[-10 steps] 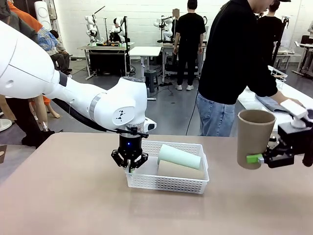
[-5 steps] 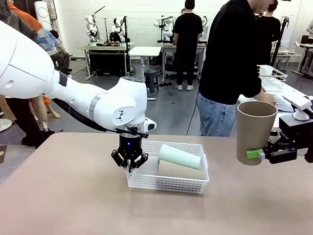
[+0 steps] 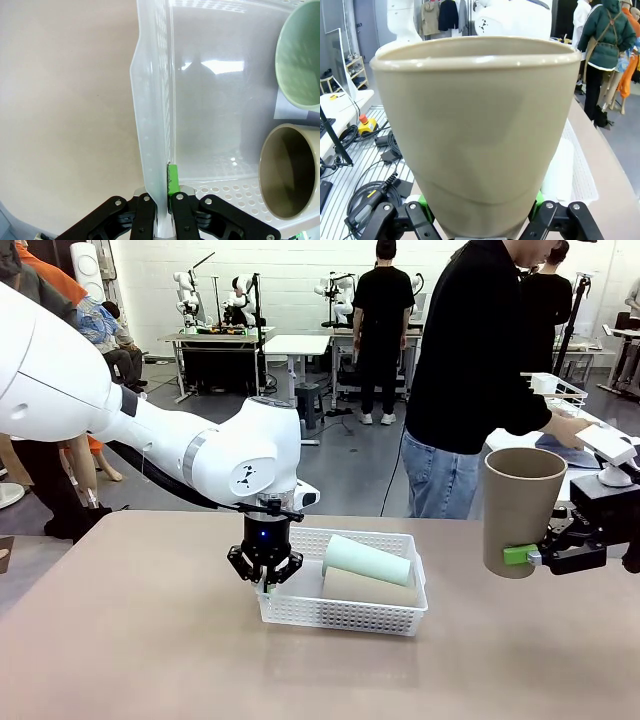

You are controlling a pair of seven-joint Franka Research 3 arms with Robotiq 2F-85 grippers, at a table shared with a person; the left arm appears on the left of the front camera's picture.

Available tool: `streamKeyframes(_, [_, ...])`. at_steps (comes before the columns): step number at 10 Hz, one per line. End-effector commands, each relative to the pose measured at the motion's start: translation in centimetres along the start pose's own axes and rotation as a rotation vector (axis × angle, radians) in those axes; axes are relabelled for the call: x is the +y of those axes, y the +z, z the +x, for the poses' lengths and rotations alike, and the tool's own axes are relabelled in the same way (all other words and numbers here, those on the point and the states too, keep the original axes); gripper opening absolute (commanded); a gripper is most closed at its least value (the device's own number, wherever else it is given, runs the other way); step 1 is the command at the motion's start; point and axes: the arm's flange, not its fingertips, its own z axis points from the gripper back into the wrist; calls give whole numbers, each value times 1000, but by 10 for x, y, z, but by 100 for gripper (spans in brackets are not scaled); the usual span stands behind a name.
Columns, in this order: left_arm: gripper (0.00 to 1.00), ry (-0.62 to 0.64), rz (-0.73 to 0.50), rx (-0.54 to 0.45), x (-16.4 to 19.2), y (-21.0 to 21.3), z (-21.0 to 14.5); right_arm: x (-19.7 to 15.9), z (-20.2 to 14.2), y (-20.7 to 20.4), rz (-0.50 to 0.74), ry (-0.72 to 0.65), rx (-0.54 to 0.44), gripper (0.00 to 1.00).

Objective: Clean and organize the cups into the basket.
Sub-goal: Pick up the Reusable plastic cup from the right side of the table and stack it inside the Organizing basket in the center of the table.

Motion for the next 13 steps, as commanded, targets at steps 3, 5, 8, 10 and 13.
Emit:
streamKeyframes(3, [0,-8,11,-1,1,-4,-1,-14,57,-77,58,26,356,79])
streamKeyframes(5, [0,-8,11,-1,1,-4,-1,-36,70,-128,140,-33,548,79])
streamKeyframes(8, [0,-8,11,-1,1,-4,-1,-49,76,-197,149,-86,872,79])
streamKeyframes(10, [0,-8,11,-1,1,-4,-1,-54,77,-221,130,-99,960,79])
streamKeyframes(13, [0,-8,11,-1,1,-4,-1,-63,67,-231,102,-97,1040,79])
